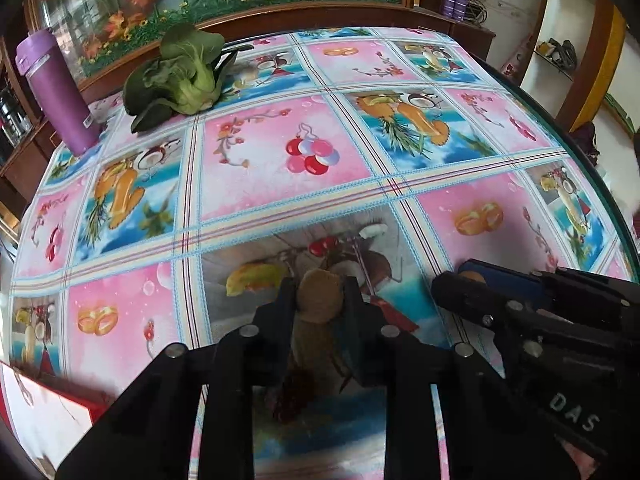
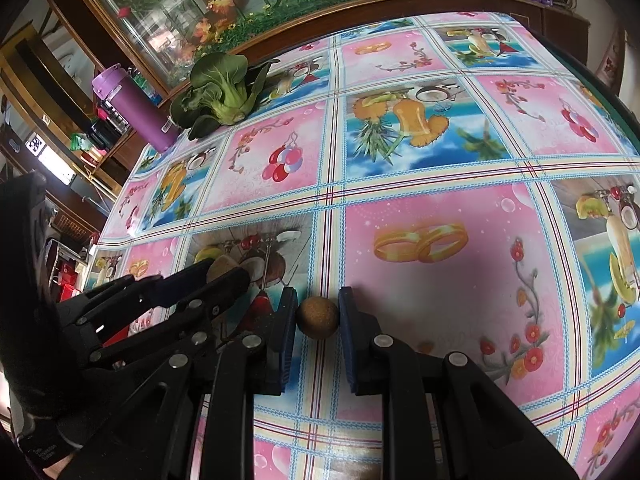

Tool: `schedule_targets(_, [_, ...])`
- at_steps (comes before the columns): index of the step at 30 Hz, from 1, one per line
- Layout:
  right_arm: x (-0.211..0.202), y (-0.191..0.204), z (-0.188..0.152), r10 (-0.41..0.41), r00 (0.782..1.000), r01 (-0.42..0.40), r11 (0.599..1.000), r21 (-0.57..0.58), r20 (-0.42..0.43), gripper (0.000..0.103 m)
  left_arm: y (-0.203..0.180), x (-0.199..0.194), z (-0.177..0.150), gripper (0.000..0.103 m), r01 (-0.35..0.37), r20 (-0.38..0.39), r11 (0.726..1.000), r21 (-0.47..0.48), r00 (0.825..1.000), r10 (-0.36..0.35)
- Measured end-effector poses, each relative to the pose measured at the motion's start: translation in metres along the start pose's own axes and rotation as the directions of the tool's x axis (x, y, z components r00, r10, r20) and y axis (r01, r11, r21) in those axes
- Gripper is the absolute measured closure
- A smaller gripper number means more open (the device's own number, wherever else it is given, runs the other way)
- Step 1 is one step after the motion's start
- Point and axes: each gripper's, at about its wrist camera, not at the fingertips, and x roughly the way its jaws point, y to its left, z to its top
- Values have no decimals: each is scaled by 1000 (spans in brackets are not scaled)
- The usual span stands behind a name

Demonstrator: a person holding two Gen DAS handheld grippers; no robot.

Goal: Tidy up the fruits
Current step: 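Grasp another brown round fruit with the left gripper while the right holds its fruit, then carry both brown fruits into the white tray and release both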

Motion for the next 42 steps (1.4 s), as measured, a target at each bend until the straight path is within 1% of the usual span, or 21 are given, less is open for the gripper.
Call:
schedule_targets(3, [-1,-2,-1,-3,1000,3,1000,4,2,84,-7,-12,-12,78,4,6,1000,9,1000,-4])
schedule_targets(5, [-2,-3,-3,-8,1000,8,1000,11,5,84,-11,-24,-24,78,35,12,999,11,999,-35])
schedule_targets(8, [-6,-3,-11,-24,1000,23,999,27,16,84,-17,-41,-43,78,45,22,998,33,999,-46])
schedule_targets(12, [-16,3,-34,-4,1000,3,999,42,23,84,-16,-70,-77,78,66,30,997,30,997,-67])
schedule_targets(15, [-25,16,-55,7,1000,-8,999,41,14,84,-9,-89,-100,78,83,40,997,-3,996,-82])
schedule_targets(16, [-27,24,-62,8,1000,-8,1000,24,11,84,-8,-96,-106,78,81,45,997,-11,996,-81])
schedule_targets(19, [-37,58,-80,-7,1000,8,998,-59,19,84,8,-122,-124,78,47,88,998,-38,995,-44])
schedule_targets(21, [-46,89,-87,11,999,-7,991,-133,32,84,30,-143,-135,78,33,124,995,-93,992,-21])
schedule_targets(23, [-51,126,-94,33,999,-24,976,-215,40,84,59,-164,-149,77,-17,159,986,-165,986,44])
schedule_targets(24, [-52,141,-97,43,998,-33,969,-244,38,84,72,-172,-156,77,-45,168,979,-200,983,80])
schedule_targets(26, [-50,177,-105,66,998,-55,950,-307,26,84,102,-189,-173,77,-106,175,954,-280,972,159])
schedule_targets(28, [-46,213,-115,91,996,-79,924,-374,14,84,131,-204,-192,77,-179,169,917,-357,953,252])
schedule_targets(31, [-42,254,-133,134,991,-122,885,-449,-5,84,164,-218,-220,77,-271,134,856,-441,923,361])
schedule_targets(32, [-42,269,-139,148,989,-131,868,-479,-3,84,171,-220,-229,77,-293,122,839,-459,914,386])
schedule_targets(35, [-42,295,-158,185,983,-157,831,-534,-1,84,185,-219,-247,77,-320,92,805,-500,904,417])
schedule_targets(36, [-42,299,-161,192,981,-159,827,-539,5,84,189,-217,-252,77,-335,84,792,-511,897,433])
schedule_targets(38, [-40,304,-171,186,981,-128,822,-554,50,84,192,-214,-259,77,-355,72,771,-528,886,458])
schedule_targets(40, [-34,304,-175,170,983,-105,830,-547,69,84,194,-211,-264,77,-364,67,761,-536,881,469])
schedule_targets(42, [-25,298,-175,152,987,-103,850,-516,54,84,194,-208,-268,77,-371,63,756,-539,877,476])
